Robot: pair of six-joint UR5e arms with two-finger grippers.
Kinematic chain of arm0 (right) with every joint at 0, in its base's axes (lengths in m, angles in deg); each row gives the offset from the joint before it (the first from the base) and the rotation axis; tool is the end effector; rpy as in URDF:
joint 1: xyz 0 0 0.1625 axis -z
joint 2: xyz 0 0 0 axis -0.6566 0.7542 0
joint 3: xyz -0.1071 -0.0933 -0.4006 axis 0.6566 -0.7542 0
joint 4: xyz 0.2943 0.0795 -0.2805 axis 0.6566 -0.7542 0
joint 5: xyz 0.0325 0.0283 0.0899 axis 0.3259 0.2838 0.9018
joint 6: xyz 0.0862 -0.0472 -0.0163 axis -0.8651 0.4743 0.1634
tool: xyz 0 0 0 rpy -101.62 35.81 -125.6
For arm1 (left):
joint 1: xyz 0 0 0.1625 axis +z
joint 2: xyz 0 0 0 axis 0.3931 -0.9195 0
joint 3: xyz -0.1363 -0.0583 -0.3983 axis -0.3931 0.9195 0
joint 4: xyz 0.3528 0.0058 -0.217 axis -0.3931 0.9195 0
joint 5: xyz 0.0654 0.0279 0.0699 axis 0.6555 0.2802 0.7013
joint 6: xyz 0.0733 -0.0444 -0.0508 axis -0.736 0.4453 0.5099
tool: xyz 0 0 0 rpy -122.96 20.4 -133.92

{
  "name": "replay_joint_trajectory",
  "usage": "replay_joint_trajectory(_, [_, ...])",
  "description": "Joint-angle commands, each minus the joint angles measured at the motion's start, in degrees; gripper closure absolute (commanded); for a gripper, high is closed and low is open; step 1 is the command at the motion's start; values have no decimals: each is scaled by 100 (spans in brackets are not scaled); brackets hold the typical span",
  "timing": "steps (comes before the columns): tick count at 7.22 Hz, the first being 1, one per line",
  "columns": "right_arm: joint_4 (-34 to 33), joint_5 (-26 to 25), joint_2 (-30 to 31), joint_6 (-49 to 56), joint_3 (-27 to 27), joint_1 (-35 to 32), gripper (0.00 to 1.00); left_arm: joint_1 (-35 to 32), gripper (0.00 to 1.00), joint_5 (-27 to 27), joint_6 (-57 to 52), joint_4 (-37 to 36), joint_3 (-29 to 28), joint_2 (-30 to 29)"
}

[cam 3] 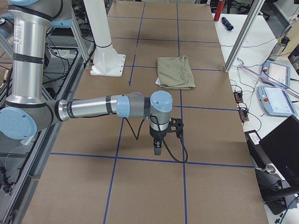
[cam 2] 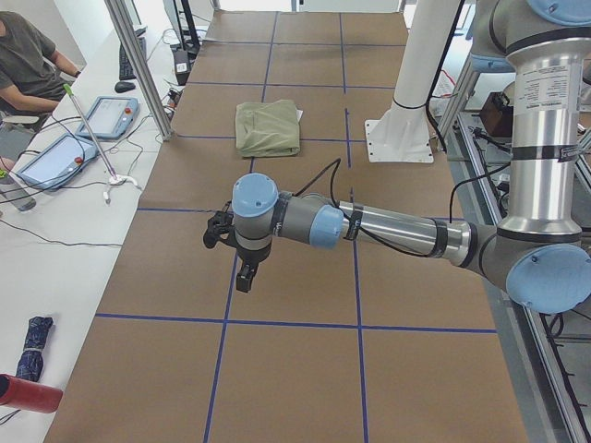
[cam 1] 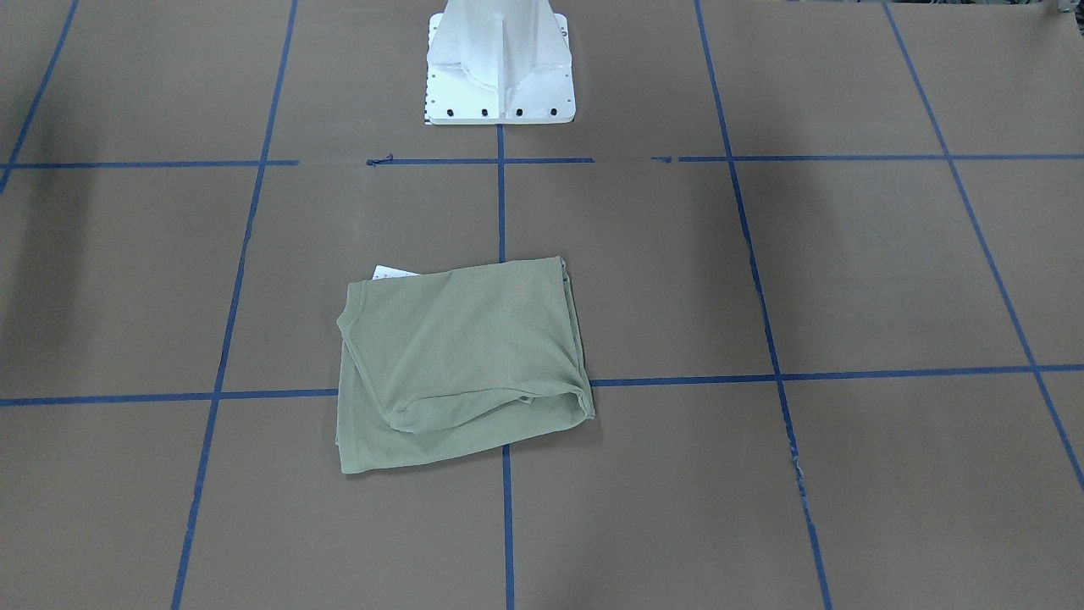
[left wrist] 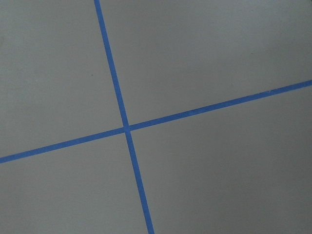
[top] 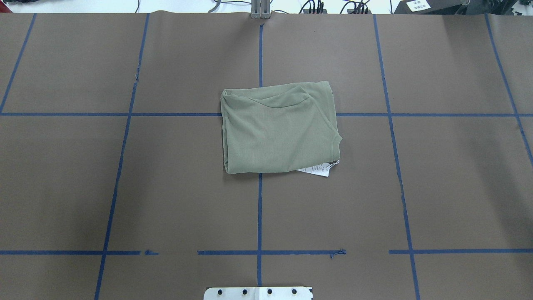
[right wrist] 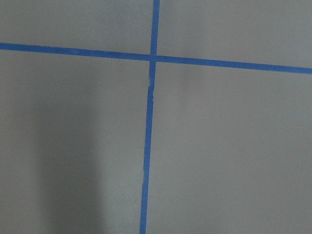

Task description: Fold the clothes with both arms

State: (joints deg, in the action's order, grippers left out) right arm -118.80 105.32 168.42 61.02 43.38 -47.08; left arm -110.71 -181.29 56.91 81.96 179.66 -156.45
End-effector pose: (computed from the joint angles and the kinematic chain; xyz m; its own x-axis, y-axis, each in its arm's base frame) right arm 0.0585 -0.4309 0.5980 0.7919 -0.0445 0.6091 0.0427 0.9989 0.0174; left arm -0.0419 -0.4788 0.5651 0.6893 0.2371 -0.6846 -0.0700 0.9623 0.2629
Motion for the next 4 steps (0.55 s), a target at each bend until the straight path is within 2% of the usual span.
replay_joint_trajectory(1, [-4, 8, 5, -1, -29, 6, 0, -15, 0, 0, 10, 13, 42, 168])
replay_joint_trajectory(4, [23, 35, -38, -80, -55, 24, 0, 11, 0, 9, 10, 22, -158, 31])
